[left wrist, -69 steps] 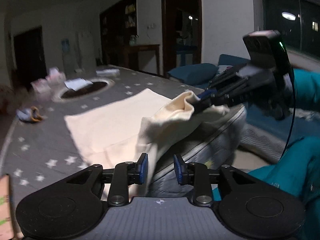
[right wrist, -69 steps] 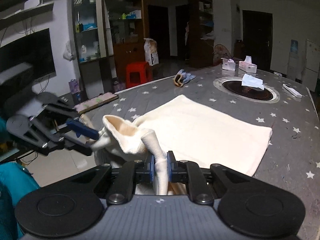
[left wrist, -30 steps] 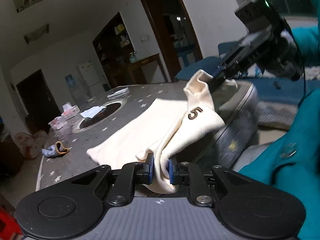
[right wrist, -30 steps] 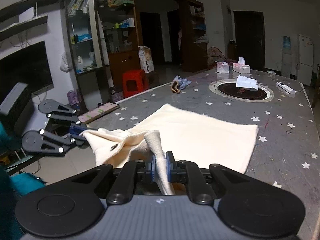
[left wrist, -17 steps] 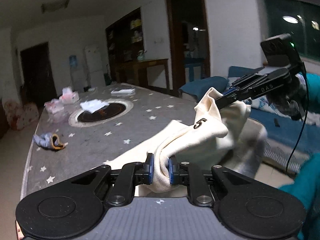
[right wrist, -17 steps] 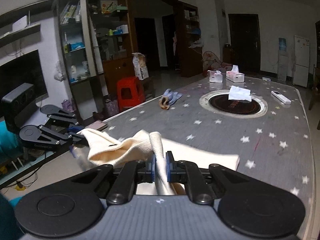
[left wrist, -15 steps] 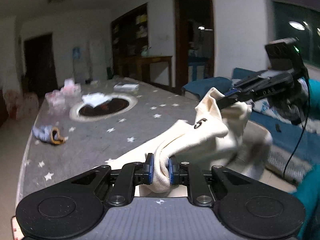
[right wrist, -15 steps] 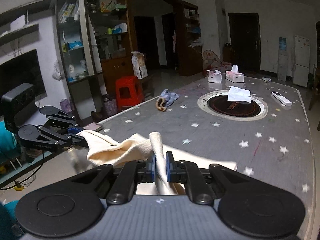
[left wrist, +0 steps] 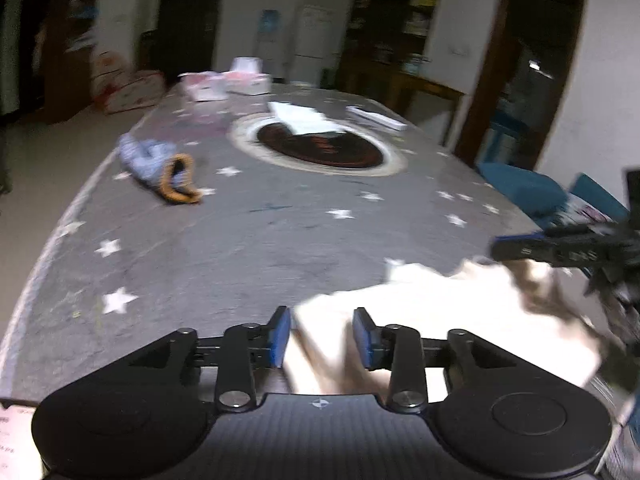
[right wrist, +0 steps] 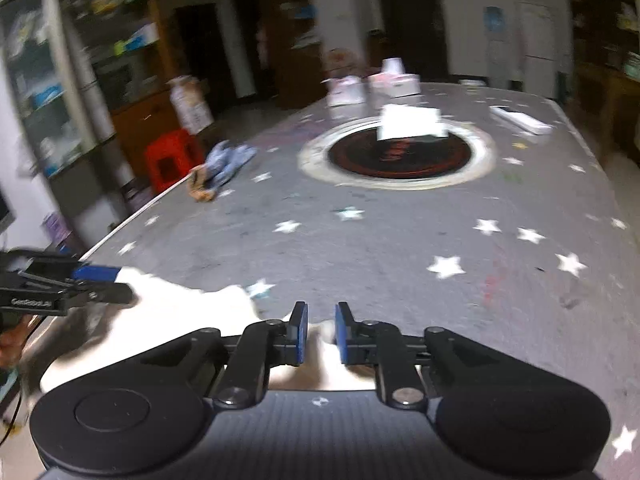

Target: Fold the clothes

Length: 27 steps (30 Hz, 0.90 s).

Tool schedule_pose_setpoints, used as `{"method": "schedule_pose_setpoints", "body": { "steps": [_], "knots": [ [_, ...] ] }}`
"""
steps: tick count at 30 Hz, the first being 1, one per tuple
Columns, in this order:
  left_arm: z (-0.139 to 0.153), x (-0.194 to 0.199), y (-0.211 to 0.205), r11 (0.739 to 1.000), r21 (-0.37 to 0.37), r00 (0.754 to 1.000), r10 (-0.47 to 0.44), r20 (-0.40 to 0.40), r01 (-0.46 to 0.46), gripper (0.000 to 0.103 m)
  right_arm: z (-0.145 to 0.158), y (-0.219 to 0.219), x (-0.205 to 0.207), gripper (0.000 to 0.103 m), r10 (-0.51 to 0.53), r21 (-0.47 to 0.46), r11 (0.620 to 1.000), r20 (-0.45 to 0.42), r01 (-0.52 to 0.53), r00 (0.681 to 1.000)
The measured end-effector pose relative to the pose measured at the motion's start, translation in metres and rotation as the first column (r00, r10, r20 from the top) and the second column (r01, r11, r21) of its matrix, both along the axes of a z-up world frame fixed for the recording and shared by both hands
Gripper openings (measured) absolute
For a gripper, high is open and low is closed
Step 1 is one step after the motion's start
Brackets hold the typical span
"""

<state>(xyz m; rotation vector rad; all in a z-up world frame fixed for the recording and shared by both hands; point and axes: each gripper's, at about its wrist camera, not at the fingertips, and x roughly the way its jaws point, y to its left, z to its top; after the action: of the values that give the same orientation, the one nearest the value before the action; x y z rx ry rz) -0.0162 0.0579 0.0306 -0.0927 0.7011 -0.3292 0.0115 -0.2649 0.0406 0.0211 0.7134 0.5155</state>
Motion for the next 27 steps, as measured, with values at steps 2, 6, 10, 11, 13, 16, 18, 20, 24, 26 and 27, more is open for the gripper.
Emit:
{"method": "schedule_pose_setpoints", "body": {
  "steps": [2, 6, 10, 11, 13, 16, 18, 20, 24, 26, 27],
  "knots": [
    [0.0, -0.003, 0.008, 0.999, -0.009, 0.999, 0.04, -0.002, -0.04, 0.04, 0.0, -0.009, -0.003, 0.016, -0.023, 0.009, 1.0, 0.009, 0.023, 1.0],
    [0.01, -0.022, 0.005, 0.999, -0.031, 0.999, 0.038, 0.031, -0.037, 0.04, 0.0, -0.019, -0.016, 0.024, -0.028, -0.003, 1.0, 0.021, 0.028, 0.999],
    [0.017, -0.051, -0.023, 0.996, -0.052, 0.996, -0.068, 0.066, 0.072, 0.04, -0.003, -0.03, -0.028, 0.029, -0.036, -0.02, 0.999, 0.012, 0.036, 0.999],
    [0.018, -0.057, -0.031, 0.993, -0.054, 0.993, -0.098, 0.072, 0.102, 0.04, -0.004, -0.032, -0.03, 0.029, -0.038, -0.024, 0.999, 0.009, 0.038, 0.999],
    [0.016, -0.067, -0.046, 0.987, -0.037, 0.984, -0.155, 0.082, 0.158, 0.041, -0.007, -0.034, -0.03, 0.029, -0.041, -0.008, 0.999, 0.003, 0.041, 0.999],
    [0.008, -0.074, -0.065, 0.975, -0.017, 0.973, -0.218, 0.08, 0.22, 0.044, -0.01, -0.03, -0.026, 0.029, -0.031, -0.024, 0.999, 0.005, 0.032, 0.999],
    [0.001, -0.075, -0.073, 0.972, 0.0, 0.97, -0.236, 0.062, 0.236, 0.044, -0.013, -0.027, -0.024, 0.029, -0.022, -0.04, 0.999, -0.004, 0.022, 1.0],
    [-0.004, -0.077, -0.076, 0.97, 0.006, 0.969, -0.243, 0.05, 0.243, 0.044, -0.017, -0.023, -0.024, 0.022, -0.016, -0.061, 0.998, -0.01, 0.015, 1.0],
    [-0.009, -0.079, -0.074, 0.969, -0.001, 0.969, -0.245, 0.042, 0.246, 0.044, -0.014, -0.021, -0.028, 0.009, -0.03, -0.118, 0.992, 0.05, 0.036, 0.998],
    [-0.009, -0.08, -0.073, 0.969, -0.005, 0.968, -0.246, 0.041, 0.246, 0.045, -0.016, -0.022, -0.024, 0.009, -0.046, -0.132, 0.99, 0.048, 0.052, 0.998],
    [-0.01, -0.08, -0.072, 0.969, -0.006, 0.968, -0.246, 0.042, 0.247, 0.045, -0.02, -0.022, -0.021, 0.009, -0.046, -0.139, 0.989, 0.04, 0.051, 0.998]
  ]
}}
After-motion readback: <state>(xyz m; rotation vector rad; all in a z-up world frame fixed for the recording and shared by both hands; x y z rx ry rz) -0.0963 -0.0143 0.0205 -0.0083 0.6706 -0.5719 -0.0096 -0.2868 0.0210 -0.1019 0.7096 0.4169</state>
